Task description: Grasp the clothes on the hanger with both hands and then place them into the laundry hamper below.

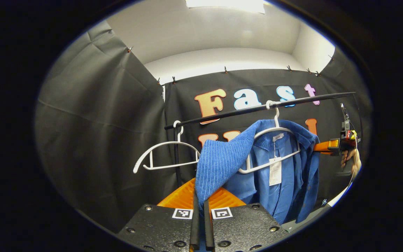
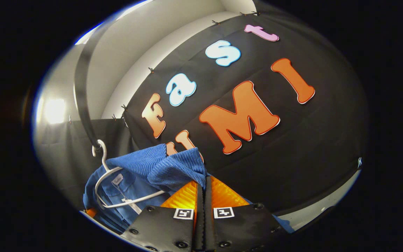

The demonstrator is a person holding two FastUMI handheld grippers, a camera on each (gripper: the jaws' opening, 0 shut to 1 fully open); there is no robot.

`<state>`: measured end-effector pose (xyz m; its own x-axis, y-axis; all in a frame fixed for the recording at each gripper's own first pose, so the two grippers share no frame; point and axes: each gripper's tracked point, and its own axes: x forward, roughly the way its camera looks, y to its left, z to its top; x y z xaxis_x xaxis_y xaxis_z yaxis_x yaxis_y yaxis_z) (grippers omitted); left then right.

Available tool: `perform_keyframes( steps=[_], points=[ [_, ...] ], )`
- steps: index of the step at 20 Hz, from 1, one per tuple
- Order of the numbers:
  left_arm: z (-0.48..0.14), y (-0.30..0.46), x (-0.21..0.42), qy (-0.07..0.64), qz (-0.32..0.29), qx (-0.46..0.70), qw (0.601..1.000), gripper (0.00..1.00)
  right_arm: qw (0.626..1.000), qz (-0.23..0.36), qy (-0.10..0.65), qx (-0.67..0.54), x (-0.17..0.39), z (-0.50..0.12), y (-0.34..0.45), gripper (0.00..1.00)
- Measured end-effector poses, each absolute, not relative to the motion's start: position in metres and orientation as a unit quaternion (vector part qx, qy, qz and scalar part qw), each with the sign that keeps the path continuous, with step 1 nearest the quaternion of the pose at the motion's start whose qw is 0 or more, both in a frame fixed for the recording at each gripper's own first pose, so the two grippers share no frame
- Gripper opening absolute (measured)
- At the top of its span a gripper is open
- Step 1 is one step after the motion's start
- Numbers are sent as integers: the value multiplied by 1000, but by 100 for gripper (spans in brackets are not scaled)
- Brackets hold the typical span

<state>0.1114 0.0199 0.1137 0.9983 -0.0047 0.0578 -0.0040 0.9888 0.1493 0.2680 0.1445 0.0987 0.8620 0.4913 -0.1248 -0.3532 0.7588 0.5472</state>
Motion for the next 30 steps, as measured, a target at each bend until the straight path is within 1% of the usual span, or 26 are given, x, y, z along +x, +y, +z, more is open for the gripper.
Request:
perform_keyframes(
  steps=[1, 3, 7, 8, 9, 10, 12, 13, 16, 17, 20, 23, 24, 25, 26, 28, 30],
  points=[
    [116, 22, 113, -29, 0, 74, 997, 5, 923, 234, 139, 274, 272, 102, 144, 7],
    [120, 27, 116, -29, 7, 76, 997, 7, 911, 246, 148, 296, 278, 106, 144, 7],
    [123, 36, 128, -31, 22, 63, 997, 6, 893, 256, 170, 328, 290, 100, 146, 7],
    [124, 39, 132, -31, 29, 65, 997, 7, 891, 256, 171, 334, 292, 99, 144, 7],
    [127, 42, 136, -32, 35, 67, 997, 6, 886, 258, 172, 346, 294, 101, 144, 2],
    [128, 45, 142, -33, 41, 69, 996, 7, 879, 259, 174, 360, 294, 103, 143, 2],
    [131, 53, 152, -33, 49, 71, 996, 6, 873, 253, 173, 381, 298, 105, 135, 2],
    [131, 55, 158, -31, 49, 71, 996, 6, 874, 245, 174, 382, 305, 104, 129, 7],
    [104, 55, 174, -1, 44, 68, 997, 5, 874, 238, 180, 383, 310, 94, 125, 7],
    [93, 56, 177, 9, 43, 62, 997, 6, 874, 239, 182, 381, 307, 90, 125, 7],
    [67, 53, 179, 32, 29, 39, 998, 6, 884, 233, 178, 365, 309, 81, 121, 7],
    [48, 47, 177, 55, 8, 14, 998, 6, 878, 224, 187, 378, 309, 80, 113, 7],
    [42, 45, 177, 60, 1, 9, 998, 6, 881, 215, 188, 378, 312, 76, 109, 7],
    [37, 43, 178, 64, -2, 11, 998, 8, 886, 202, 186, 373, 316, 71, 103, 2],
    [31, 43, 180, 69, -1, 16, 997, 6, 893, 187, 184, 365, 321, 64, 98, 7],
    [15, 45, 183, 78, 8, 28, 997, 6, 912, 141, 178, 342, 332, 45, 80, 7],
    [-6, 40, 182, 95, 2, 22, 995, 6, 919, 124, 194, 321, 331, 21, 73, 7]
  ],
)
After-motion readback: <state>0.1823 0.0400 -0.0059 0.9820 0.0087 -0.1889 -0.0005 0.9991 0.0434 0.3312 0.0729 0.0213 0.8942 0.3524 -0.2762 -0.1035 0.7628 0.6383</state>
